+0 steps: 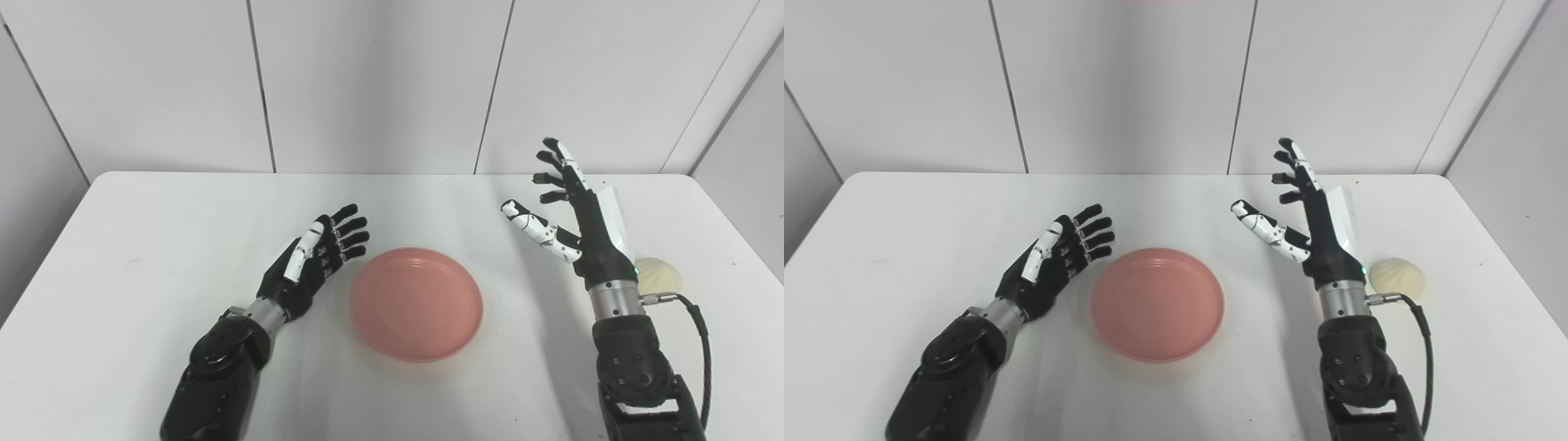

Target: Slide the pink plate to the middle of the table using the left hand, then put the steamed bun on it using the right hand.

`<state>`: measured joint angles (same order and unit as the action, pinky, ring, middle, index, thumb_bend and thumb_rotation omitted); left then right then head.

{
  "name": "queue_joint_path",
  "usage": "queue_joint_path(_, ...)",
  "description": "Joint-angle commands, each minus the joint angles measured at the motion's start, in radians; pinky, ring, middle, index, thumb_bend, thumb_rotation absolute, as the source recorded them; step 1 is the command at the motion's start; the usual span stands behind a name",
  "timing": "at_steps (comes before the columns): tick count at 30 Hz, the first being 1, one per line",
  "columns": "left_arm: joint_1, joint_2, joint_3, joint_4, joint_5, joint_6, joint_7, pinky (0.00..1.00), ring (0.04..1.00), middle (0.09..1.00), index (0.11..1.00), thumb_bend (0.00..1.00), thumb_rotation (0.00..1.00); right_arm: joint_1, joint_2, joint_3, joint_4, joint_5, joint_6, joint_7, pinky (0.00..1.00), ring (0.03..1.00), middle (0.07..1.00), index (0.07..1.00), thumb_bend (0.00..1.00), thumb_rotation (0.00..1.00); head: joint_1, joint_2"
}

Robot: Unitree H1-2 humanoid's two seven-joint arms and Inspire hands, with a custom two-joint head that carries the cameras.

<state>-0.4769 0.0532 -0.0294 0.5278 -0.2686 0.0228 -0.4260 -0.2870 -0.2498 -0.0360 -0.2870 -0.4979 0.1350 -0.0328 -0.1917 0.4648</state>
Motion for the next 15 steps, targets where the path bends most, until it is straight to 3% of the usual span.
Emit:
queue_joint_path(1,0.079,0.035,0.001,0.100,0.027,0.070,0.018,0.86,0.867,0.882,0.874,0.44,1.00,-0.035,-0.037,-0.026,-0.078,-0.047,0.027,-0.006,0.57,0.725,0.845,0.905,0.71,0.63,-0.008,0.000)
queue_joint_path(9,0.068,0.057,0.005,0.148,0.012,0.038,-0.009,0.85,0.864,0.881,0.870,0.45,0.99,-0.031,-0.108,-0.051,-0.165,-0.193,0.135,0.061,0.56,0.685,0.810,0.883,0.73,0.48,-0.058,0.000)
queue_joint_path(15,0.063,0.069,0.013,0.171,0.003,0.031,-0.022,0.85,0.856,0.875,0.865,0.45,0.98,-0.029,-0.184,-0.072,-0.170,-0.323,0.291,0.188,0.53,0.684,0.833,0.876,0.78,0.44,-0.106,0.000)
